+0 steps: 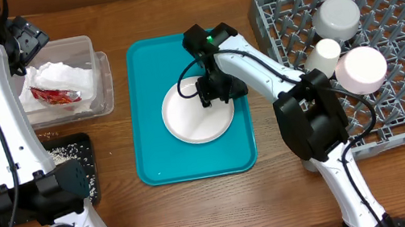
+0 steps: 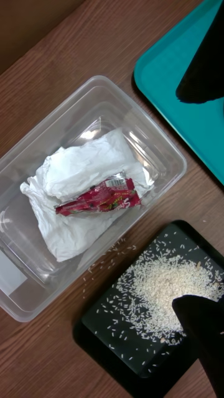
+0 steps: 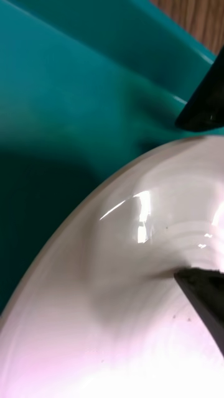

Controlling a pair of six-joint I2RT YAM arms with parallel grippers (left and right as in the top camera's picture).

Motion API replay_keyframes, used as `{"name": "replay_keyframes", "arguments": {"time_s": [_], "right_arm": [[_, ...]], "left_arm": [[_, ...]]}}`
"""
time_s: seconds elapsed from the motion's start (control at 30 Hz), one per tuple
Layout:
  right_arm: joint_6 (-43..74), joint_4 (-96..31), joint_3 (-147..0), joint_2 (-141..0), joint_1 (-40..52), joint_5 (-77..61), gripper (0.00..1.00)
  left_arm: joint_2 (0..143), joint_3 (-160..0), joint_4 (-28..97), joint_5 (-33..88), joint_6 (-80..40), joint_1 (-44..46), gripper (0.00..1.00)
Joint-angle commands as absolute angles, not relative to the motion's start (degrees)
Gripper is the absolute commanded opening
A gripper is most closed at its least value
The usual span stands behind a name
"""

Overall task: Sort waste into correct bins and load items into the dishwasher
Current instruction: 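Lower the right gripper and pinch the white plate's rim, then lift the plate with the right gripper and carry it to the rack's back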

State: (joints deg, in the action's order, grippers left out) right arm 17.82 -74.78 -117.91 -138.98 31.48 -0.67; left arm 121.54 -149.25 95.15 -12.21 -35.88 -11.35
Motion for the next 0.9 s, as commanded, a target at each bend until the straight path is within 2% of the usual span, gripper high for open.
{"name": "replay_keyframes", "arguments": {"time_s": [0.0,0.13,0.33,0.6,0.87], "right_arm": [[17.61,-74.11,-115.55,-138.47,31.31,-0.16,0.58],[17.76,-74.04,-116.01,-138.39,31.31,-0.16,0.34],[17.78,-75.99,-118.76,-138.28,31.09,-0.14,0.04],[17.76,-85.01,-132.29,-138.23,28.01,-0.05,0.04],[18.11,-95.33,-152.9,-138.23,20.8,5.87,0.04]], "left_arm": [[120.99,-150.19,95.15,-11.97,-36.38,-11.22,1.0],[120.99,-150.19,95.13,-11.97,-36.38,-11.22,1.0],[120.99,-150.19,95.13,-11.97,-36.38,-11.22,1.0],[120.99,-150.19,95.13,-11.97,-36.38,-11.22,1.0],[120.99,-150.19,95.13,-11.97,-36.38,-11.22,1.0]]}}
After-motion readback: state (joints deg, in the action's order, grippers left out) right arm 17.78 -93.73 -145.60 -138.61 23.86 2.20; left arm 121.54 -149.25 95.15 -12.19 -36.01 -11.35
